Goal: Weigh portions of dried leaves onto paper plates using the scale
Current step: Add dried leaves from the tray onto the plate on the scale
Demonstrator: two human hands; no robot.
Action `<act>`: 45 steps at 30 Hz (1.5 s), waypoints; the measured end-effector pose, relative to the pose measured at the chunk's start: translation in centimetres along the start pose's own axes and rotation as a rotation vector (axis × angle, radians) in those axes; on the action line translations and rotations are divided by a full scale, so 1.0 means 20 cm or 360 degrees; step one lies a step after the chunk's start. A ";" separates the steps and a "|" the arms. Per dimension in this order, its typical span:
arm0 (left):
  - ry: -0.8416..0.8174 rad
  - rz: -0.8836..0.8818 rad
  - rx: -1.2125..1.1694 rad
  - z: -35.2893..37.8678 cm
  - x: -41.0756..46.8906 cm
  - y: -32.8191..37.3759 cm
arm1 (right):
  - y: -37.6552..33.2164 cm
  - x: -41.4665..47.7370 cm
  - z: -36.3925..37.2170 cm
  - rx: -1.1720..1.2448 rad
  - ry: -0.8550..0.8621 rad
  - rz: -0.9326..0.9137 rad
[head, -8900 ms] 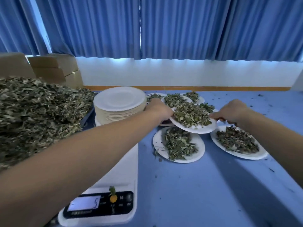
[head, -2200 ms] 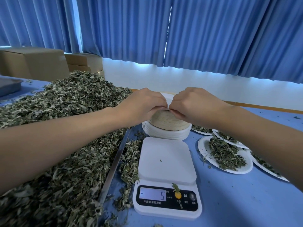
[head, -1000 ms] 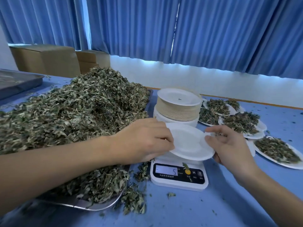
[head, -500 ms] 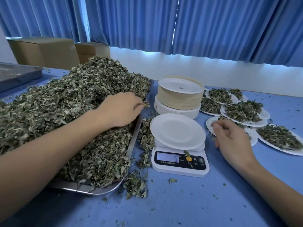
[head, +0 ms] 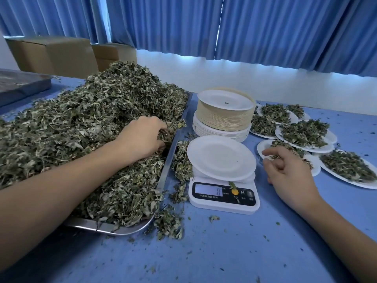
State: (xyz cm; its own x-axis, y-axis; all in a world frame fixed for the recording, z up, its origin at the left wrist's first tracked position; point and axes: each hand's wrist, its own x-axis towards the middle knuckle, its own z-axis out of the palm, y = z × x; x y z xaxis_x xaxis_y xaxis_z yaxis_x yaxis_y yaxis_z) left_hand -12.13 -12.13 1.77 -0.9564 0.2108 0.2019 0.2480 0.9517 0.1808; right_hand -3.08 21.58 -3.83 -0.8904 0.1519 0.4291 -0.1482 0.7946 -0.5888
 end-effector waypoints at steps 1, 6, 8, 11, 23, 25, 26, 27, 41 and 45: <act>0.0081 -0.0001 0.0016 -0.01 -0.01 0.01 | 0.01 0.00 0.00 0.0021 0.0004 0.0010; 0.0312 0.0001 0.0070 -0.03 0.00 0.01 | 0.02 0.01 0.00 0.0022 0.0017 0.0013; 0.0320 -0.0047 -0.0035 -0.03 0.01 0.00 | 0.02 0.01 0.00 0.0027 0.0012 0.0013; 0.0327 -0.0082 -0.0216 -0.02 0.05 -0.02 | 0.01 0.00 0.00 0.0034 -0.0001 0.0026; 0.0538 -0.0060 -0.0677 -0.13 0.10 0.02 | 0.00 0.01 0.00 0.0015 -0.0042 0.0013; 0.0553 -0.0025 -0.0811 -0.16 0.10 0.08 | 0.01 0.01 0.00 0.0031 -0.0046 0.0020; 0.0521 -0.0001 -0.0913 -0.18 0.11 0.11 | 0.01 0.01 0.00 0.0038 -0.0047 0.0025; 0.0445 0.0023 -0.1036 -0.19 0.11 0.15 | 0.01 0.01 0.00 0.0042 -0.0048 0.0030; -0.0266 0.0632 -0.0599 -0.03 0.06 0.56 | 0.01 0.02 -0.01 0.0085 -0.0056 0.0042; -0.0245 0.0626 -0.0483 0.00 0.05 0.55 | 0.01 0.02 -0.01 0.0085 -0.0060 0.0045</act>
State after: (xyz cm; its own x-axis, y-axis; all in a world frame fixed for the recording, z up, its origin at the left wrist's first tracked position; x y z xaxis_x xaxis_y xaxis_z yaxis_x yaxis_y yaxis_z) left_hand -10.39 -1.42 3.98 -0.7879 0.5915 0.1712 0.6049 0.6913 0.3951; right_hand -3.36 21.89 -3.76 -0.9099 0.1509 0.3863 -0.1446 0.7576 -0.6365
